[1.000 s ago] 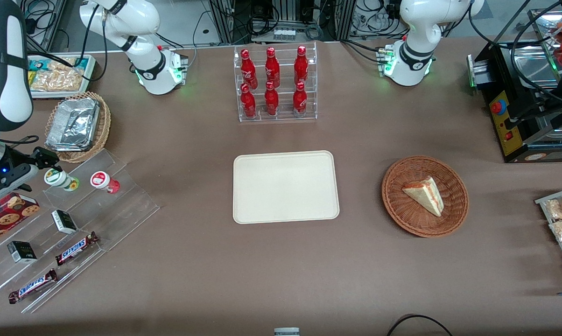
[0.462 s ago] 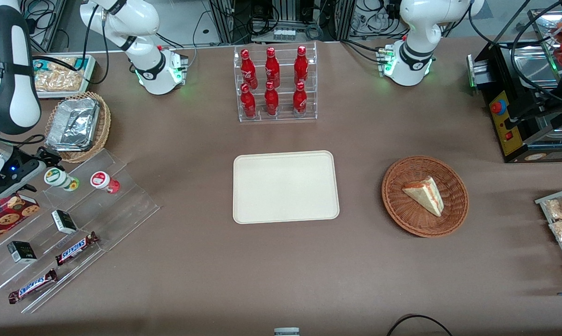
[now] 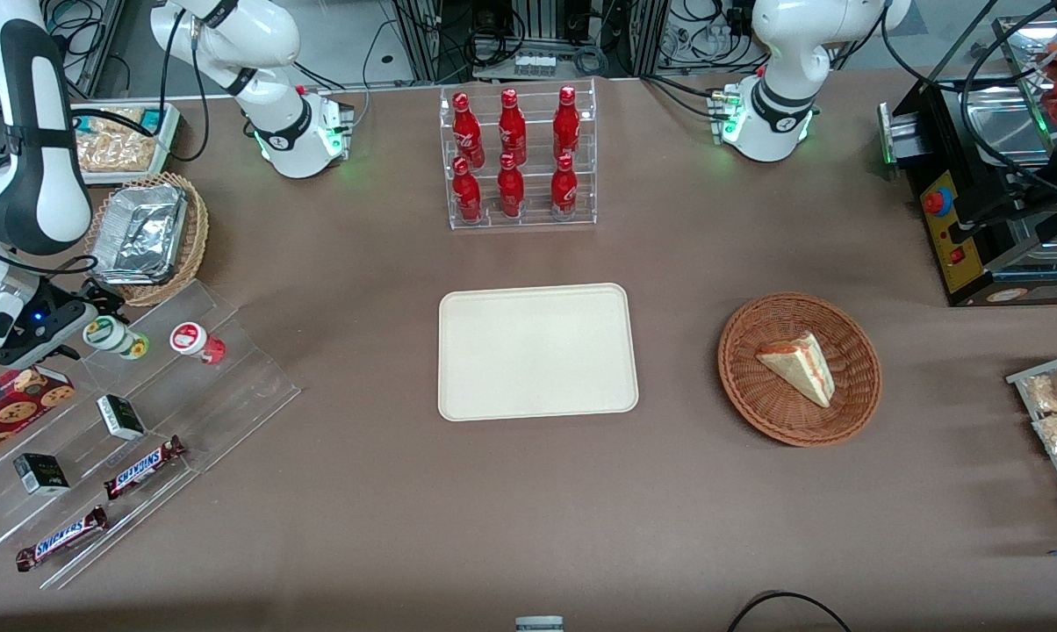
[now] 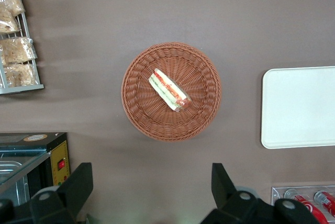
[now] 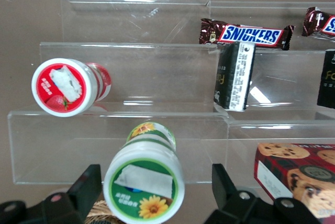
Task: Place green gum on tray
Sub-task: 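Close the right gripper around the green-lidded gum jar, then lift the gum jar and carry it over the cream tray, then lower the gum jar onto the tray and open the right gripper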
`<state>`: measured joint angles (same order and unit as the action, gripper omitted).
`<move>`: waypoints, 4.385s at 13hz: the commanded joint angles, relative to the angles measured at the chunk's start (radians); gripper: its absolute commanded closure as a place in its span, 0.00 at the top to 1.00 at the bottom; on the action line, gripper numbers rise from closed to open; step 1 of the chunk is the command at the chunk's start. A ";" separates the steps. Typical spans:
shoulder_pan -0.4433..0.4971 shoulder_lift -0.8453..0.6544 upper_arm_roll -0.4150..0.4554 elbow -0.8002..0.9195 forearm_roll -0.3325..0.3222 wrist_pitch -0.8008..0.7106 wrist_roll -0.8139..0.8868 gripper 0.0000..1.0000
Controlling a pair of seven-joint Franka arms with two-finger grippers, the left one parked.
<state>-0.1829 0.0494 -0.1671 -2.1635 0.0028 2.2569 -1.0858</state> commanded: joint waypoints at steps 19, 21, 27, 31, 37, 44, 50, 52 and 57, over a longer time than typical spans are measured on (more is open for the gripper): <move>0.529 0.016 0.032 0.215 0.025 -0.329 0.945 0.00; 0.640 0.068 0.032 0.255 0.025 -0.304 1.128 0.00; 0.868 0.340 0.034 0.526 0.034 -0.283 1.601 0.00; 0.974 0.501 0.032 0.616 0.080 -0.105 1.814 0.00; 1.047 0.687 0.027 0.767 0.071 -0.076 1.933 0.00; 1.057 0.745 0.031 0.765 0.077 -0.040 1.942 0.00; 1.060 0.754 0.031 0.754 0.043 0.015 1.925 1.00; 1.060 0.747 0.031 0.748 0.042 0.015 1.910 1.00; 1.045 0.660 0.027 0.709 0.042 -0.052 1.804 1.00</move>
<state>0.8709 0.7701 -0.1354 -1.4359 0.0539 2.2556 0.7571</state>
